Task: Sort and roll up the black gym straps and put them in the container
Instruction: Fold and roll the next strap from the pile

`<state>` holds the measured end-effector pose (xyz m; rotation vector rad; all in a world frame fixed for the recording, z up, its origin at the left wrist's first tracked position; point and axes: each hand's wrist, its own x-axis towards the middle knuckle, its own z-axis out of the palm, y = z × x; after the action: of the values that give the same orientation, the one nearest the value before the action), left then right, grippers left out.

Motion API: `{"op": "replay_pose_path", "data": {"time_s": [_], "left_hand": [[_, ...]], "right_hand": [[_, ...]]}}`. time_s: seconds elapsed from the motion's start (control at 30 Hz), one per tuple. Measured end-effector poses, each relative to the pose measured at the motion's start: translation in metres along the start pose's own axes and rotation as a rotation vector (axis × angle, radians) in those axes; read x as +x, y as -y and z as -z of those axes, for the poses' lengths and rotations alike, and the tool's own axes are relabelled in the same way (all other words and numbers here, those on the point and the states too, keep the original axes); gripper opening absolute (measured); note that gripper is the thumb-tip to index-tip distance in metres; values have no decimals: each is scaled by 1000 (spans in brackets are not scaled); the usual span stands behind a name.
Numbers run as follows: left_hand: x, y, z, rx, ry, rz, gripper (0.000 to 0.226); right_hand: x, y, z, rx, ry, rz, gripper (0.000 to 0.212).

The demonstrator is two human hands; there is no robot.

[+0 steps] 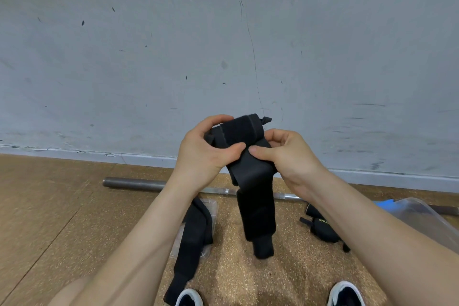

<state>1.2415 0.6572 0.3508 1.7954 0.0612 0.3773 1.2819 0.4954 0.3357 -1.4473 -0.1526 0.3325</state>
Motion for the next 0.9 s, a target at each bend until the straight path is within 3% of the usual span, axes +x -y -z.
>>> {"op": "replay_pose_path", "data": {"time_s": [0.13, 0.27, 0.47, 0.63, 0.7, 0.83, 0.9], "left_hand": [[0, 6, -4, 95, -30, -37, 46], [2, 7, 0, 158, 60, -68, 47], [1, 9, -1, 259, -63, -146, 38], [0, 9, -1, 220, -59, -166, 42], [1, 8, -1, 191, -53, -168, 45], [2, 6, 0, 255, 18, -234, 54], [1, 6, 0, 302, 78, -267, 52]], "right_hand": [[0, -1, -4, -20, -26, -29, 14], [0, -2, -3, -68, -55, -31, 14], [-2, -6, -15, -85, -91, -65, 16], [-3, -2, -13, -101, -54, -80, 21], [-5, 0, -11, -75, -9, -83, 31], [-3, 10, -4, 29, 32, -125, 77], [-3, 13, 2, 62, 109, -101, 76]]}}
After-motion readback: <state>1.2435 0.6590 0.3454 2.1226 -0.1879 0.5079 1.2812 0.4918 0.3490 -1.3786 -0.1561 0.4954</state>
